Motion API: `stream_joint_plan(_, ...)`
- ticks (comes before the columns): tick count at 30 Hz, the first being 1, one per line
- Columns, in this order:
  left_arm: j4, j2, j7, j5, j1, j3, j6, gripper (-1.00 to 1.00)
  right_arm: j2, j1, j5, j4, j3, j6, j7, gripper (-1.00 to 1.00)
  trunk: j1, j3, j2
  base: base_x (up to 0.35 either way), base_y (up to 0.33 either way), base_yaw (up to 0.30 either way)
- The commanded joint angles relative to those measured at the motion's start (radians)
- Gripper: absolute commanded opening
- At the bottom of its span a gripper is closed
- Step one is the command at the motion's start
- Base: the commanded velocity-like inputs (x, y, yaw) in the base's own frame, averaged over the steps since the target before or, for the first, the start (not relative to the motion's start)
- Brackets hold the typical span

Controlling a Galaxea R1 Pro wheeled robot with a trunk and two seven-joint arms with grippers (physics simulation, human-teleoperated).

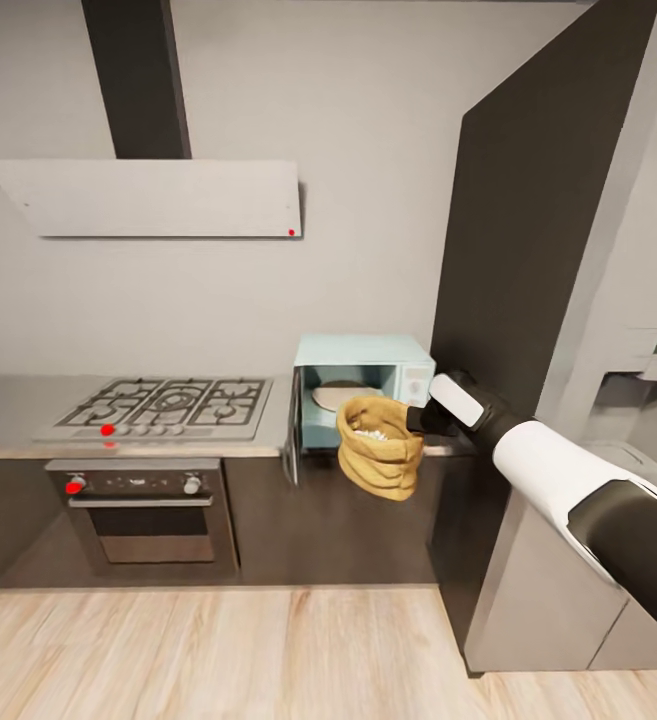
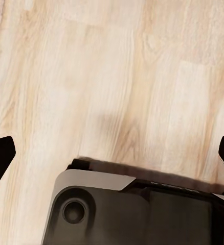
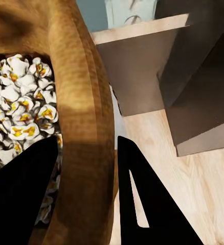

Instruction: In the kitchen, take the popcorn bag from the countertop, put it into the microwave, and heat it until the popcorn is cooked so the cooked popcorn ends up inside the bag.

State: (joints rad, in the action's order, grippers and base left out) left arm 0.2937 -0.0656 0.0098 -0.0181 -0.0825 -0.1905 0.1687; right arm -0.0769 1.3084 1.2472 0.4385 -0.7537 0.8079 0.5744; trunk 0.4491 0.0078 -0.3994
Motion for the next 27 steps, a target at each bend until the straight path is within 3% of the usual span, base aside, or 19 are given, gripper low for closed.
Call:
stream_joint_plan(1,-0.001,0.000,0.001,-0.002,0.000,-0.001,0.003,1.00,-0.001,0.001,0.011,0.002,-0.006,0.001,0.009,-1.00,0.001,0.000,-0.001,0.294,0.000,0.000)
stream_joint_plan(8,-0.001,0.000,0.001,-0.001,0.000,-0.001,0.003,1.00,-0.001,0.002,0.011,0.003,-0.003,0.000,0.009,-1.00,0.001,0.000,-0.001,0.105,0.000,0.000)
stream_joint_plan(20,-0.001,0.001,0.001,-0.002,-0.001,-0.001,0.003,1.00,-0.001,0.002,0.011,0.003,-0.003,-0.001,0.003,-1.00,0.001,0.000,-0.001,0.324,0.074,0.000)
stream_joint_plan(27,-0.001,0.001,0.001,-0.002,0.000,-0.001,0.003,1.00,-0.001,0.001,0.011,0.001,-0.003,-0.008,0.002,-1.00,0.001,0.000,-0.001,0.039,0.010,0.000)
